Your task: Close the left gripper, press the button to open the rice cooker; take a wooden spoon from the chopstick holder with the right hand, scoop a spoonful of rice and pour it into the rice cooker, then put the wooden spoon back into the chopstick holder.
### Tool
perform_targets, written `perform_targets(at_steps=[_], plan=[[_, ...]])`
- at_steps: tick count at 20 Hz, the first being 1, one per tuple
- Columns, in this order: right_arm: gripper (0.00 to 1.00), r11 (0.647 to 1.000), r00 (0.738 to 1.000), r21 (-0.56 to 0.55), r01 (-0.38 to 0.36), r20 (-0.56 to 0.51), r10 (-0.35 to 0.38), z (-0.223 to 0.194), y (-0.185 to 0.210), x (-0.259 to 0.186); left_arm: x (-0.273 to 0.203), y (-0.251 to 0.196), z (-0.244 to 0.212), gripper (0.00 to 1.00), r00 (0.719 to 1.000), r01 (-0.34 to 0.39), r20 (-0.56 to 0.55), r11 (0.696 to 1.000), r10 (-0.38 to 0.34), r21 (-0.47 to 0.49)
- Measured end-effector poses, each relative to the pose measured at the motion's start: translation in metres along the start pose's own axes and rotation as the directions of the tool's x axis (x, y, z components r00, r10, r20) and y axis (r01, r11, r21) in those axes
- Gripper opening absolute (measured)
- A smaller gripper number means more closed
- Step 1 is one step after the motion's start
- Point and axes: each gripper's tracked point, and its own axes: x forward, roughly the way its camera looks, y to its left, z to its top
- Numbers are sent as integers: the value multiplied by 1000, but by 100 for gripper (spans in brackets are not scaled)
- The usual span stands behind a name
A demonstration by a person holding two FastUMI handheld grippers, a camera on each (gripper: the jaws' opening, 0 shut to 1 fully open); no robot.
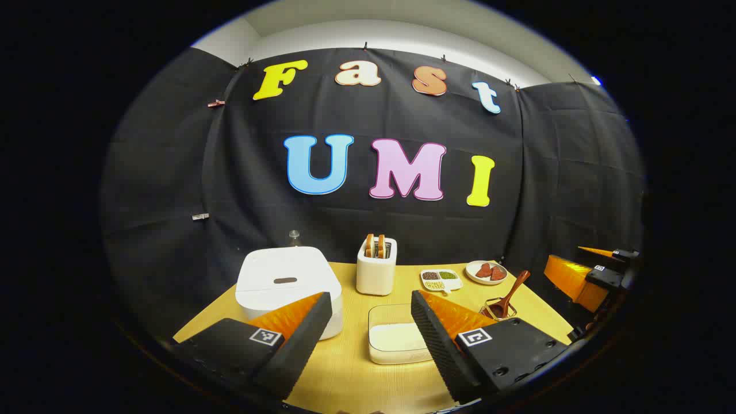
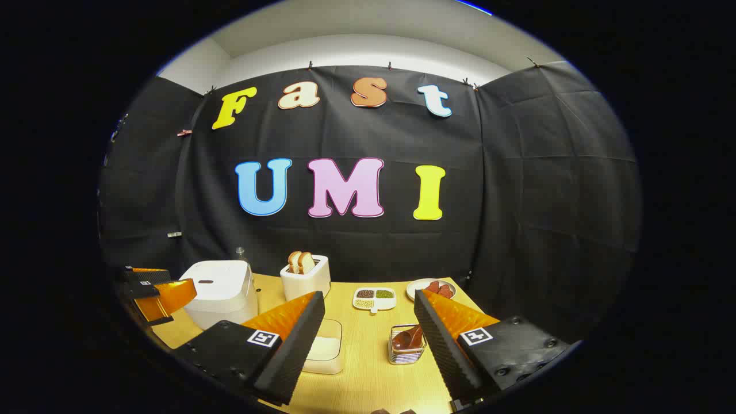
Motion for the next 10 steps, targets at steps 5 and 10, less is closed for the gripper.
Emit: perform_targets(at_steps=[5,10], plan=[[98,1000,1000,-3,2,12,-2,9,-4,-3,-4,0,4,96,1000,-2,4,1000,2,4],[98,1000,999,-17,-2,45,3,26,-1,-2,-8,9,12,96,1000,-12,6,1000,11,4]])
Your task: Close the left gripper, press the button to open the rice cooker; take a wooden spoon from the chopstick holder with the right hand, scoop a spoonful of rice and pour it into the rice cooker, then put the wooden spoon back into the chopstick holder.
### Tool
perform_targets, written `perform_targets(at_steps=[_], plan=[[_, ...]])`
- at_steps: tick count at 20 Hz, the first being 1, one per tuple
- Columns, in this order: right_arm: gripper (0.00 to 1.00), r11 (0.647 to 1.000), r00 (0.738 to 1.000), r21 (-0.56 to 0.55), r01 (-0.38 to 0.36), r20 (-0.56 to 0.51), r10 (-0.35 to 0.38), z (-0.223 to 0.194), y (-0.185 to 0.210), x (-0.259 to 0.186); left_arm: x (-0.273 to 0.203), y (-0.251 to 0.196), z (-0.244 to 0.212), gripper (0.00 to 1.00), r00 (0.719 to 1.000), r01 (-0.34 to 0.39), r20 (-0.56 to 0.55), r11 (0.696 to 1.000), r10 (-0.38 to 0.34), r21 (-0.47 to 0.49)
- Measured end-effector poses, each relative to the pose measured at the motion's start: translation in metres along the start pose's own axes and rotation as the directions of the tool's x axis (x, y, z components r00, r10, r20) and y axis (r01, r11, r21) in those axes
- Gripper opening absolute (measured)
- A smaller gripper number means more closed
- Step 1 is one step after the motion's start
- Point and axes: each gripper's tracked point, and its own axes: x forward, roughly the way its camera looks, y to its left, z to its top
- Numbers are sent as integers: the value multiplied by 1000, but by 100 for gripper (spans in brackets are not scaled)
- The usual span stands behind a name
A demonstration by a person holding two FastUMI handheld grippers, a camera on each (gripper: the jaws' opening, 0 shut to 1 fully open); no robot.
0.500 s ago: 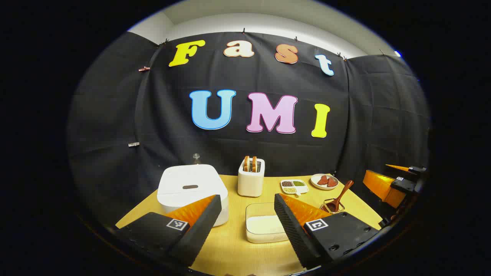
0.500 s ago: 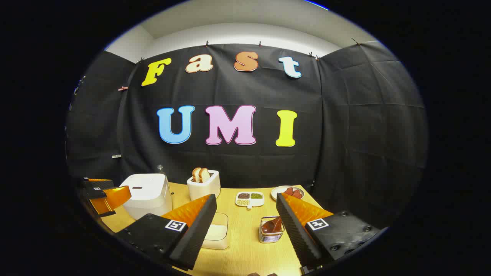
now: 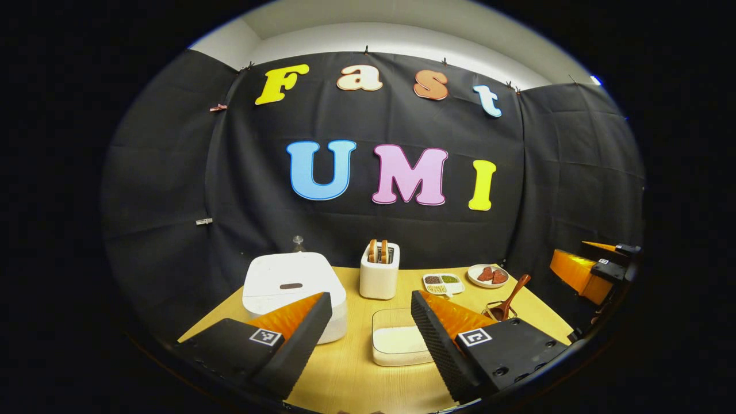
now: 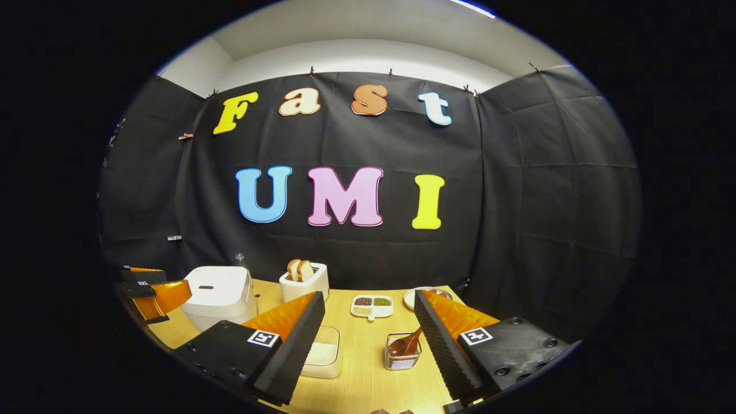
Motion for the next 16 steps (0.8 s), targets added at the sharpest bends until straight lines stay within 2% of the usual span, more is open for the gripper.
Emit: perform_targets(at_steps=[8,12,16], plan=[[98,998,998,-6,-55,0,55,0,22,5,1,20,-2,96,1000,-21,-20,1000,21,-7],[98,998,998,-5,-65,-7,65,0,22,11,7,36,4,96,998,-63,-6,998,63,32],[98,996,996,4,-86,-21,86,-3,24,15,15,50,8,96,995,-91,-26,996,91,13]])
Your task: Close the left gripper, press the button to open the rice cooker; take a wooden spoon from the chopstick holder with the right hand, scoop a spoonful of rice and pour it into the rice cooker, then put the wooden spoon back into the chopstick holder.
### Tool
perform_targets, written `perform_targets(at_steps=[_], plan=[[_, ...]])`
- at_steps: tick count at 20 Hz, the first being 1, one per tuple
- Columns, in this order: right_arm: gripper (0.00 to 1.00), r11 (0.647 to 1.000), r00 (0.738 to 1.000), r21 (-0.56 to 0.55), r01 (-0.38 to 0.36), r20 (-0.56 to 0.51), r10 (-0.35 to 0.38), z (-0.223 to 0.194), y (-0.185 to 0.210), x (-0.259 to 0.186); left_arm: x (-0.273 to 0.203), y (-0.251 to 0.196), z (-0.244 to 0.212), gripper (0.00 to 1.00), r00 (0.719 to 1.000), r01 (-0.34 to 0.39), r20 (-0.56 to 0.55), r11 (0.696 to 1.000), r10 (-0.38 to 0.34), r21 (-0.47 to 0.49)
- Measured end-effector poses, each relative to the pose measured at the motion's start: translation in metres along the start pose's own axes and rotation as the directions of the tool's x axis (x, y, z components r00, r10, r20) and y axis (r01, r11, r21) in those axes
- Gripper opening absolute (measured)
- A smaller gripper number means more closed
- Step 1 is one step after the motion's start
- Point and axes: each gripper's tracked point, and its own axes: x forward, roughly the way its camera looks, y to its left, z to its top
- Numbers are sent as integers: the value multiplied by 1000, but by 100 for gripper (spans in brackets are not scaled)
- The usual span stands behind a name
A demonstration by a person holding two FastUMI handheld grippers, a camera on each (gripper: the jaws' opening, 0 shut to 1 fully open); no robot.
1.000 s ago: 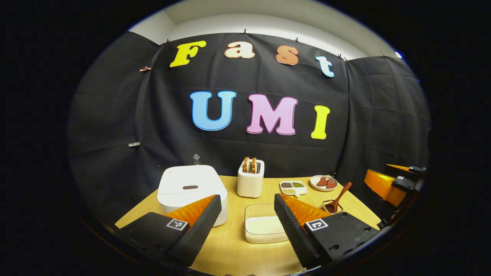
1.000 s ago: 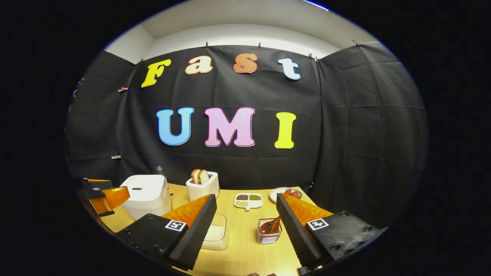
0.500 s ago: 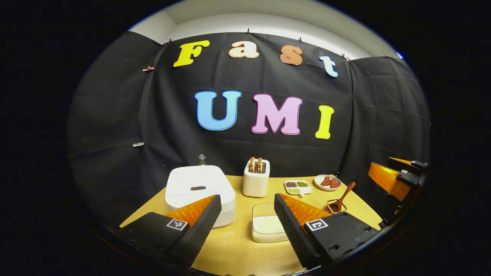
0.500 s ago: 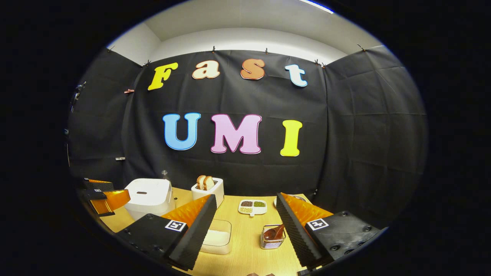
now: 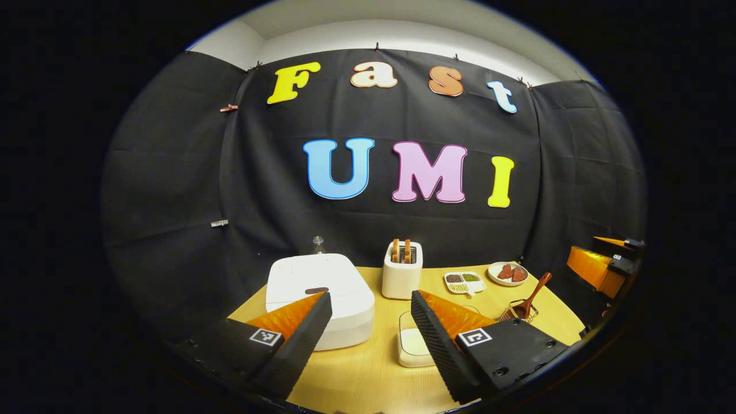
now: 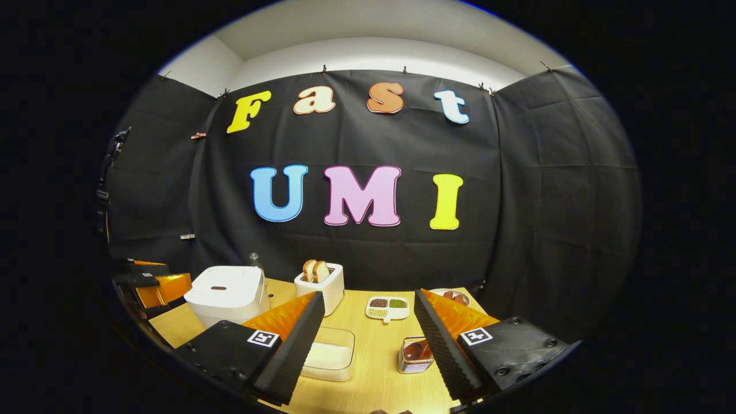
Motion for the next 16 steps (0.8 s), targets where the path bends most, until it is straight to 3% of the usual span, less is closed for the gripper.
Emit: perform_targets(at_steps=[6,10,11,16], plan=[[98,1000,1000,4,-5,-14,5,-5,-9,2,24,25,10,95,999,-47,-26,999,46,-24],[98,999,1000,49,-8,-17,9,-13,-9,-6,43,35,17,77,999,-35,-43,998,33,-45],[98,1000,1000,28,-11,-24,12,-19,-10,-8,47,37,18,69,998,-31,-48,998,28,-56],[98,999,998,-13,-37,-45,37,-28,-11,-17,77,53,22,46,997,-39,-63,999,39,-2]])
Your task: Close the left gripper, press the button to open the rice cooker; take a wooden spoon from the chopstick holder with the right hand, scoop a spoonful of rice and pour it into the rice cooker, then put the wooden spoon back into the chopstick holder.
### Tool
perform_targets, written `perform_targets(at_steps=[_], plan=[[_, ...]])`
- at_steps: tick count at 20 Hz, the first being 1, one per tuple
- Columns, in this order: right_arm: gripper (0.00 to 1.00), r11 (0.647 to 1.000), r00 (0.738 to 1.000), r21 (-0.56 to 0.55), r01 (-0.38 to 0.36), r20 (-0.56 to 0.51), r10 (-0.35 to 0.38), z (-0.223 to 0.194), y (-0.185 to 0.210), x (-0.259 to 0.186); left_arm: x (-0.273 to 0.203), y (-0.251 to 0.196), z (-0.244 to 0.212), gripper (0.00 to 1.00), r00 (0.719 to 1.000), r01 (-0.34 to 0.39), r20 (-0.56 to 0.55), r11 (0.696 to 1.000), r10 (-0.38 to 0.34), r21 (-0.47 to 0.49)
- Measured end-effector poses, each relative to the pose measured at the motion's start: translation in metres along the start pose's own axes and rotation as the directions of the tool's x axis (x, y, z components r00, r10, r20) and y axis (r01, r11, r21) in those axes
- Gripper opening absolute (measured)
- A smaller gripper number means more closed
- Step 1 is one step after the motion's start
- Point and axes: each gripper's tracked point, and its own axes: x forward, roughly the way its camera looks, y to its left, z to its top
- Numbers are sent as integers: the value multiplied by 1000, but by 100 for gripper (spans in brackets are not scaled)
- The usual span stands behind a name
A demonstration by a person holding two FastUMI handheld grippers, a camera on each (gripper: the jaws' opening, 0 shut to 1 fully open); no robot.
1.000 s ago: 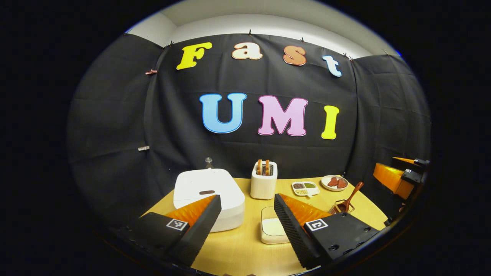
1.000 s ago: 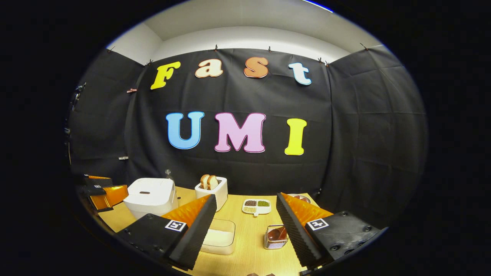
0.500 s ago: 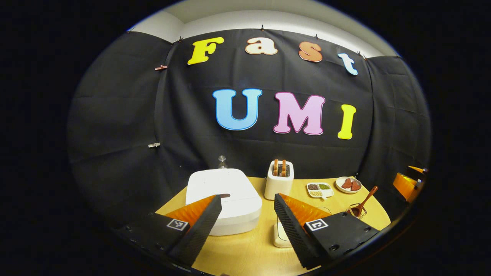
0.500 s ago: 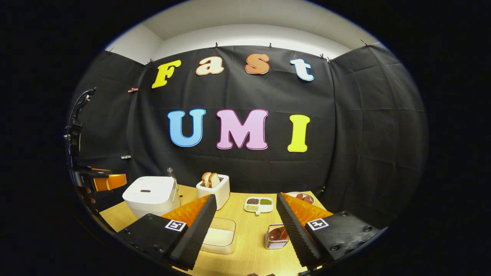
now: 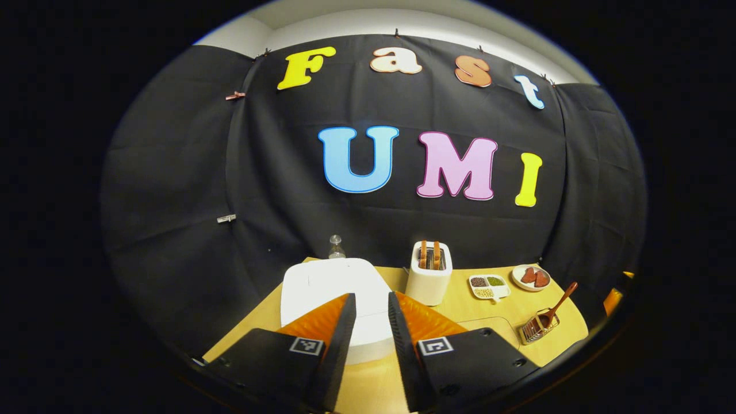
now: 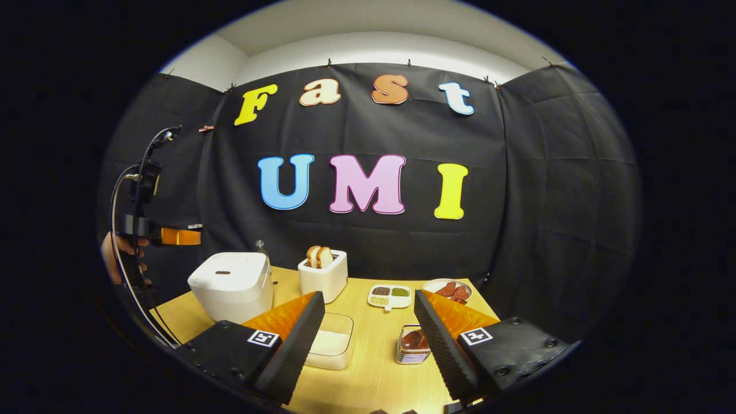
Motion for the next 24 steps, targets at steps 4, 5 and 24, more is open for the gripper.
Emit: perform_targets(at_steps=[4,5,24], plan=[[98,1000,1000,-16,-4,6,4,1,-1,-7,20,10,-15,14,999,-14,-52,995,9,-95],[98,1000,1000,-23,-2,1,2,-1,-3,-8,29,11,-20,8,997,-9,-74,992,0,-125],[98,990,987,25,140,-77,-138,-25,-51,-34,146,49,-103,6,968,-6,-251,992,-26,-123]])
